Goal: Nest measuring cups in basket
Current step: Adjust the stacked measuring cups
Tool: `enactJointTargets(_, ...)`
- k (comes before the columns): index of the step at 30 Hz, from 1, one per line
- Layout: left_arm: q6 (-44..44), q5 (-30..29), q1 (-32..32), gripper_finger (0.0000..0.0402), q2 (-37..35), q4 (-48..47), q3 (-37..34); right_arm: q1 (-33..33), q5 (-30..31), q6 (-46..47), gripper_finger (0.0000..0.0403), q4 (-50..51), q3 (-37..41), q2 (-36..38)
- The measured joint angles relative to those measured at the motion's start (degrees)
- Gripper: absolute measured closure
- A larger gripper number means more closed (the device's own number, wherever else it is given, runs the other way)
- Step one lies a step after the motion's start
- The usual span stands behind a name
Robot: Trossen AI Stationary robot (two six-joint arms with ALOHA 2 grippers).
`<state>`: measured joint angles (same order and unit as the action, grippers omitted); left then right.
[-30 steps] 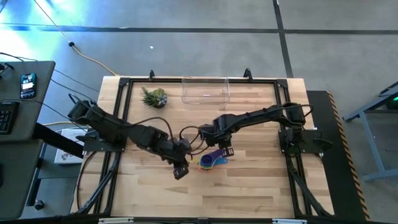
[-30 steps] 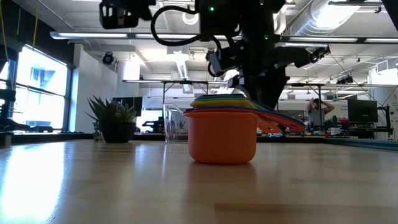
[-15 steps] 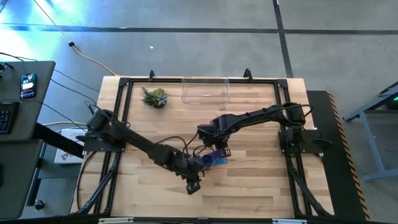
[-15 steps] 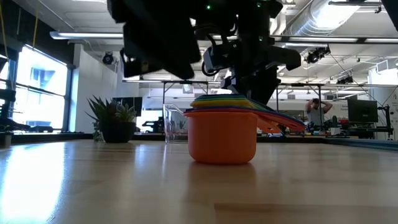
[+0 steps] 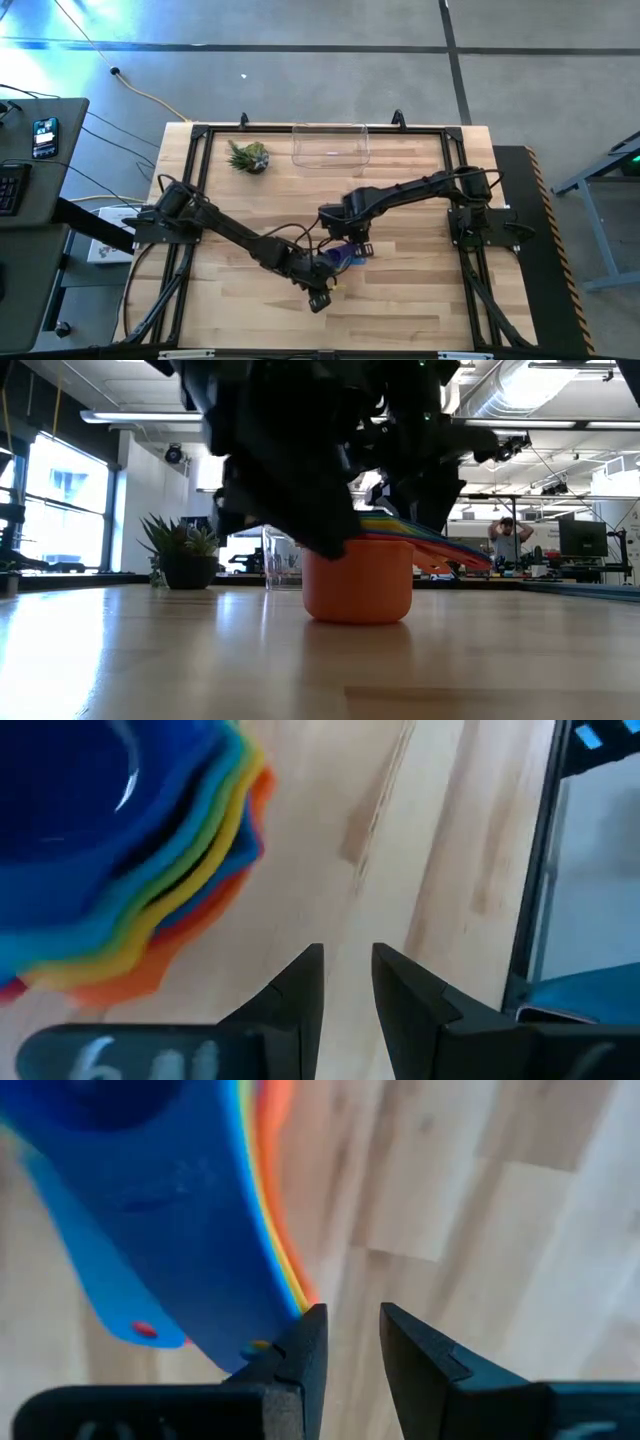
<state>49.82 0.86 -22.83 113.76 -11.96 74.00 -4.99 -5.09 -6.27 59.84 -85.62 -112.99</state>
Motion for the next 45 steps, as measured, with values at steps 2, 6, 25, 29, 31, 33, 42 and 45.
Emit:
enactJointTargets(2, -0.04, -0.06, 0.10, 0.0323, 0.21, -1.42, -0.11, -0.26, -2.08, 0.02, 0.0316, -0.21, 0.00, 0.01)
enactJointTargets(6, -0.42, -0.35, 0.67, 0.0323, 0.95, -1.89, -0.12, -1.24, -2.46, 1.77, 0.0316, -0.07, 0.00, 0.00)
enactJointTargets(25, -0.59, -8.95, 5.80, 0.0323, 0.95, -9.66, -0.13, -3.90, -4.60, 18.86, 0.0316, -2.09, 0.02, 0.04)
enactJointTargets(29, -0.66, -9.13, 6.59, 0.0323, 0.94, -11.71, -0.13, -3.26, -4.49, 21.18, 0.0316, -1.57, 0.02, 0.02)
enactJointTargets(31, -1.52, -7.93, 6.68, 0.0323, 0.74, -11.76, -0.13, -2.89, -3.07, 21.47, 0.0316, 0.04, -0.14, 0.02)
enactJointTargets(33, -1.98, -6.78, 6.37, 0.0323, 0.71, -11.54, -0.11, -2.51, -1.33, 21.35, 0.0316, 3.20, -0.56, 0.02)
enactJointTargets(42, 0.22, -4.95, 1.39, 0.0323, 0.71, -11.68, -0.09, -1.42, -0.54, 17.68, 0.0316, 11.75, -1.68, 0.68)
enactJointTargets(45, 2.06, -4.94, 0.34, 0.0323, 0.71, -11.68, -0.04, -1.62, -0.55, 18.17, 0.0316, 13.40, -1.70, 1.51)
